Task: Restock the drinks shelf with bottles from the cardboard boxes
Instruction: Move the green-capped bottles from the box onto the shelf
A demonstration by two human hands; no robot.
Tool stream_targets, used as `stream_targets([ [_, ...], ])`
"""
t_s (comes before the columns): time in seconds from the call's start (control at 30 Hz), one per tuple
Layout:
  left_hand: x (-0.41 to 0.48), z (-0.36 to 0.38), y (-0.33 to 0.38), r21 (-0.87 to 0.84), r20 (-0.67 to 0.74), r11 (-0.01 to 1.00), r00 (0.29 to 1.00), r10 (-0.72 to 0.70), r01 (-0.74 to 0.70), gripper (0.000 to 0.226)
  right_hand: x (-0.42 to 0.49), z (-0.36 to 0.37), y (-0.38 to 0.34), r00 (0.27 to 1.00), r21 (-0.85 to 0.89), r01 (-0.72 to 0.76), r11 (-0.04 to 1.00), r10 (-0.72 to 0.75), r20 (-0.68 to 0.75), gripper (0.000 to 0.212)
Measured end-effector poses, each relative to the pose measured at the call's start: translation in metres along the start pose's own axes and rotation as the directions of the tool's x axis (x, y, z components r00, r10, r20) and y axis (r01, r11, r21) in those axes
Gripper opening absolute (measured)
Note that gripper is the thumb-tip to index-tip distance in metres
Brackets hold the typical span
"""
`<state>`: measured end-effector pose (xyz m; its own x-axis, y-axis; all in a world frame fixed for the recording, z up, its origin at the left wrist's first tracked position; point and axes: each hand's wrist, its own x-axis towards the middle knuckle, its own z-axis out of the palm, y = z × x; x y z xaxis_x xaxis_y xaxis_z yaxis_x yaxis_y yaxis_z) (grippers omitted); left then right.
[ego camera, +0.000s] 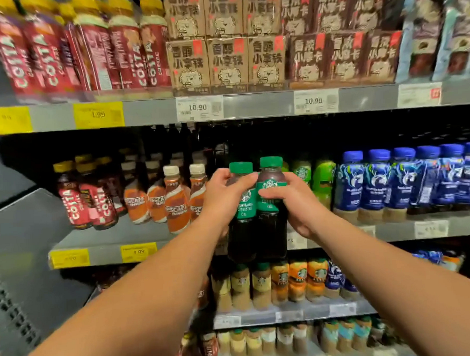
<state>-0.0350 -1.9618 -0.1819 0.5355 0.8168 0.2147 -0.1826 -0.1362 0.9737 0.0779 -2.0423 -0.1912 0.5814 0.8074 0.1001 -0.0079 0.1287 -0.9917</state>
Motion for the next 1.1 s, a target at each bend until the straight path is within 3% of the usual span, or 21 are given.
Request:
stream_targets([
  [0.17,0.023,0.007,-0.001,0.022,-0.098,0.998,0.993,0.059,-0.057,0.02,0.033,-0.005,0.004,0.995,0.019,0.091,0.996,-0.09,-0.034,0.059],
  [0.27,0.035,0.008,-0.005,0.025,-0.116,0.998,0.991,0.059,-0.056,0.023,0.047,-0.008,0.009,0.988,-0.011,0.137,0.99,-0.138,-0.075,0.065],
  [0.47,0.054,0.016,-0.016,0.053,-0.13,0.998,0.99,0.046,-0.039,0.03,0.061,-0.016,0.015,0.978,-0.09,0.192,0.977,-0.198,-0.06,0.055],
  [0.63,0.061,0.017,-0.023,0.075,-0.187,0.995,0.98,0.073,-0.06,0.016,0.065,-0.021,0.029,0.984,-0.119,0.167,0.979,-0.173,-0.048,0.061],
  [0.77,0.065,0.013,-0.027,0.128,-0.174,0.989,0.98,0.097,-0.075,0.016,0.067,-0.02,0.037,0.989,-0.114,0.131,0.985,-0.137,-0.05,0.052],
  [0.93,0.064,0.003,-0.04,0.122,-0.178,0.99,0.98,0.092,-0.071,0.013,0.07,-0.009,0.043,0.985,-0.162,0.16,0.974,-0.168,-0.034,0.061],
  [1.1,0.061,0.002,-0.048,0.179,-0.165,0.978,0.977,0.136,-0.106,0.032,0.063,-0.01,0.056,0.989,-0.133,0.111,0.985,-0.122,-0.078,0.063],
])
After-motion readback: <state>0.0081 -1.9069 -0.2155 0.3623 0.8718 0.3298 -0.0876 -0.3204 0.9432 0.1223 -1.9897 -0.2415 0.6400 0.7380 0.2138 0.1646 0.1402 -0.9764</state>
